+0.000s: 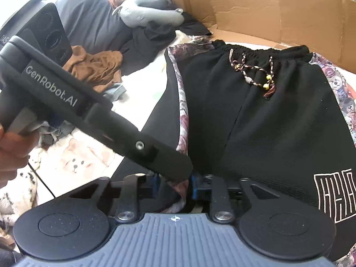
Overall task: Fold clothes
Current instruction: 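Fold the shorts half over with the left tool while the right tool grasps the bear-print edge, then lift the folded shorts with both closed tools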
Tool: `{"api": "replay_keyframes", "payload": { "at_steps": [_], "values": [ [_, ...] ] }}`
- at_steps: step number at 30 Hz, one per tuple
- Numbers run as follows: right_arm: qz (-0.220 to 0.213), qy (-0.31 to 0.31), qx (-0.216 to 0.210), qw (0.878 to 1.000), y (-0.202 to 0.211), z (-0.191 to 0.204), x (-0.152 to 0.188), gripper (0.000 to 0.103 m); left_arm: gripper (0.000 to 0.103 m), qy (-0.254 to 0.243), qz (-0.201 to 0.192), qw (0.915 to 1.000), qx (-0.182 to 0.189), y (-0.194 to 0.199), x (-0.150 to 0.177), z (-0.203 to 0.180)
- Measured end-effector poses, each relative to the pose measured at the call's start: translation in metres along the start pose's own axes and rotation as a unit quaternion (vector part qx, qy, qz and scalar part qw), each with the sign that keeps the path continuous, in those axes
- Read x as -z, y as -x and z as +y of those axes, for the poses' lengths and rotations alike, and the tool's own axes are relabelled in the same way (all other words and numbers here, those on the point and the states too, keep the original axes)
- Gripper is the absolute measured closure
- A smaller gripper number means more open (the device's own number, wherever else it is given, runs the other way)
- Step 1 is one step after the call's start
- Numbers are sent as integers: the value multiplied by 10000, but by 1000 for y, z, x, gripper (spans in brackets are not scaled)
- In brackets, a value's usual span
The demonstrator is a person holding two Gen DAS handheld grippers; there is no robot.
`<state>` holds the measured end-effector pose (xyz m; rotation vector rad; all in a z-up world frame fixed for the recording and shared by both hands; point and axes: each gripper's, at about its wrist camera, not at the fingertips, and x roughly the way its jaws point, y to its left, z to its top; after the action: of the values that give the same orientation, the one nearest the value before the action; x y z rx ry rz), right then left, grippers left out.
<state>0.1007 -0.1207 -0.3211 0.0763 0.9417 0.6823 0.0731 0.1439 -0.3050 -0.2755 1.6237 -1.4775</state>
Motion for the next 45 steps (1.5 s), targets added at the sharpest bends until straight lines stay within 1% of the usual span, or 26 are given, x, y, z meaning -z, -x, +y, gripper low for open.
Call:
{"api": "replay_keyframes", "payload": {
  "at_steps": [2,3,4,5,7,10,12,17,22,25,30,35,41,43,45],
  "values": [
    [-76,74,80,9999,2,-1,2,89,94,-60,-46,10000,-11,1,-1,-3],
    [-100,69,94,9999,4,-3,2,101,95,-74,-41,10000,-2,1,-3,-4],
    [-124,53,101,9999,6,-5,3,102,93,-67,-29,10000,15,2,-3,-4],
    [-148,37,109,9998,8,-8,4,103,91,-54,-22,10000,29,3,-4,-4],
    [-209,38,122,9997,13,-10,3,103,78,-62,-14,10000,28,4,-4,-5],
    [-266,15,121,9996,18,-14,2,103,75,-132,-19,9999,38,8,-4,-6],
    [-260,-34,134,9996,23,-17,4,103,74,-127,-49,9999,38,11,-4,-6],
    [-263,-271,272,9989,37,-34,9,103,73,-114,-122,9997,-190,15,-4,0],
    [-259,-646,549,9961,56,-59,18,103,73,-86,-96,9989,-456,10,-1,9],
    [-248,-871,714,9933,67,-74,24,103,73,-104,-40,9984,-549,3,1,13],
    [-237,-1192,985,9877,81,-94,39,103,73,-92,86,9979,-630,-10,3,18],
    [-289,-1519,1330,9790,98,-120,54,103,73,-157,251,9967,-762,-30,2,19],
    [-340,-1787,1614,9700,111,-145,69,103,73,-368,698,9925,-935,-60,-3,9],
    [-347,-1935,1672,9661,114,-154,76,103,65,-420,839,9903,-1021,-67,-4,5],
    [-369,-2173,1693,9606,115,-165,83,103,60,-514,991,9873,-1131,-73,-6,-1]
  ]
}}
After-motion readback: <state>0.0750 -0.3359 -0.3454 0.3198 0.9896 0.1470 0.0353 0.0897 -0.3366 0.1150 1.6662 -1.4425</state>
